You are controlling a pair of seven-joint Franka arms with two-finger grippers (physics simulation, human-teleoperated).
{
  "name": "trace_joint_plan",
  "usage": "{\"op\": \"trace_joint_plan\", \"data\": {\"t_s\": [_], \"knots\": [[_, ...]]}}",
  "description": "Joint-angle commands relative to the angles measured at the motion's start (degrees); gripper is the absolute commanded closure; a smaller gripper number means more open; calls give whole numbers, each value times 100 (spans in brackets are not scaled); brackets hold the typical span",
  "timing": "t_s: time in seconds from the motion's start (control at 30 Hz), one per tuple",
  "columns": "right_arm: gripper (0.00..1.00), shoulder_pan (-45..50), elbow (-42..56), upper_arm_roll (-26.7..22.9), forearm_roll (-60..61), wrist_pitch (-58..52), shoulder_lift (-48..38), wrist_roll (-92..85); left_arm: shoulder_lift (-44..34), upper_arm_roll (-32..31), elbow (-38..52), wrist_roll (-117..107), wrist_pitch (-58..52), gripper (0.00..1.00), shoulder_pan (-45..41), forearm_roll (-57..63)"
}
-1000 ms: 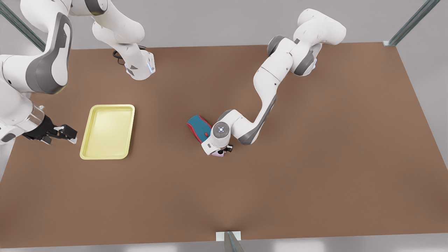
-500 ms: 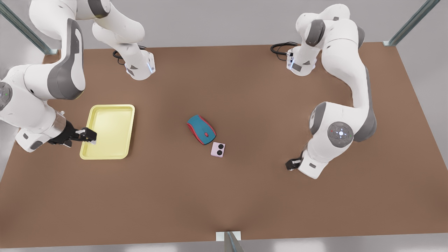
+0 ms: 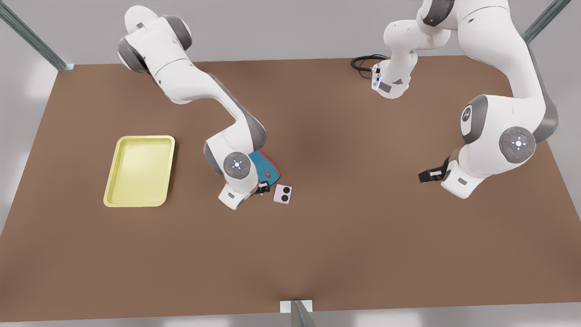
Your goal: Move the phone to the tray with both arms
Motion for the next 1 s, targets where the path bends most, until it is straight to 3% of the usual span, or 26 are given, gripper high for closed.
{"op": "trace_joint_plan", "data": {"t_s": [0.0, 0.3, 0.63, 0.97], "knots": [[0, 102, 11, 2, -272, 972, 204, 4759, 28, 16, -2, 1257, -74, 0, 2, 61], [0, 506, 55, 90, -870, 1789, 1012, 5963, 133, 17, -11, 1231, -57, 0, 2, 61], [0, 603, 3, 204, -1054, 1965, 1232, 3810, 256, 17, -2, 1169, 49, 0, -7, 61], [0, 603, -24, 292, -1045, 2193, 1425, 3581, 283, 17, -2, 1152, 119, 0, -7, 43]]}}
